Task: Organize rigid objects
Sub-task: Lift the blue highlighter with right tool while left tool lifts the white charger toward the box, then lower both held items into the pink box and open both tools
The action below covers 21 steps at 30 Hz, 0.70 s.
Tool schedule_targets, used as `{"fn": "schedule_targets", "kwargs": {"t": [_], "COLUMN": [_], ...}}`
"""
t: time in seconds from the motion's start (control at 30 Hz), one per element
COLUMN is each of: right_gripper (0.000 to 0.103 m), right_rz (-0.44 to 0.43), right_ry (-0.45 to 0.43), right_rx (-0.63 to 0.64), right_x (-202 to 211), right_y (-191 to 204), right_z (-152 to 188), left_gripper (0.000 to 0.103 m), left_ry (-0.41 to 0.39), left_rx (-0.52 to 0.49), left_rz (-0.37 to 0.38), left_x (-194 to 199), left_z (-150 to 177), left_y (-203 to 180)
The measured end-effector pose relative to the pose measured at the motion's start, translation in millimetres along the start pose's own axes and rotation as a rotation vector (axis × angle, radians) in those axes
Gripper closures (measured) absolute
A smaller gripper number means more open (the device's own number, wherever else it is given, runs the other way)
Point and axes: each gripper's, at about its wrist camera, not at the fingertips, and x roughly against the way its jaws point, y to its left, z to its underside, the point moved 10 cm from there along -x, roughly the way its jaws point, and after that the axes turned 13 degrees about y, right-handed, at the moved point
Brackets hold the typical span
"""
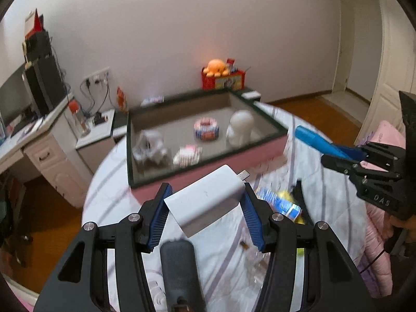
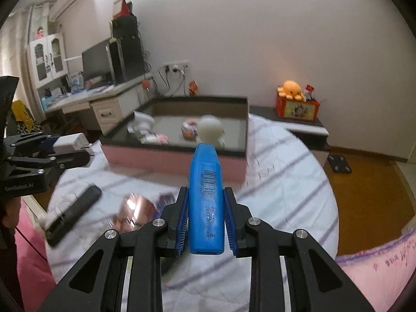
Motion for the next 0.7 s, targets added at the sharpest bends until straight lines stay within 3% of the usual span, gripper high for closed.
{"fn": "schedule_targets", "kwargs": {"t": [0.2,0.37,0.7], "right_gripper": [0.077,0.077,0.077], "right_rz": [-0.038,-0.037,0.021], "right_ry": [-0.044,-0.063,0.018], "right_rx": [0.054,0.095,0.123], "right_x": [10,9,-56], "right_y": [17,19,-5], "right_z": [-38,-76,-137], "left_gripper": [0.049,0.049,0.049], "left_ry": [-0.043,-0.053,0.061], "left_rx": [-0.036,-0.053,-0.029], "left_rz": [-0.022,0.014,0.014], "left_x": [10,5,-70], "left_z": [-38,-75,-139], "left_y": [4,7,44]}}
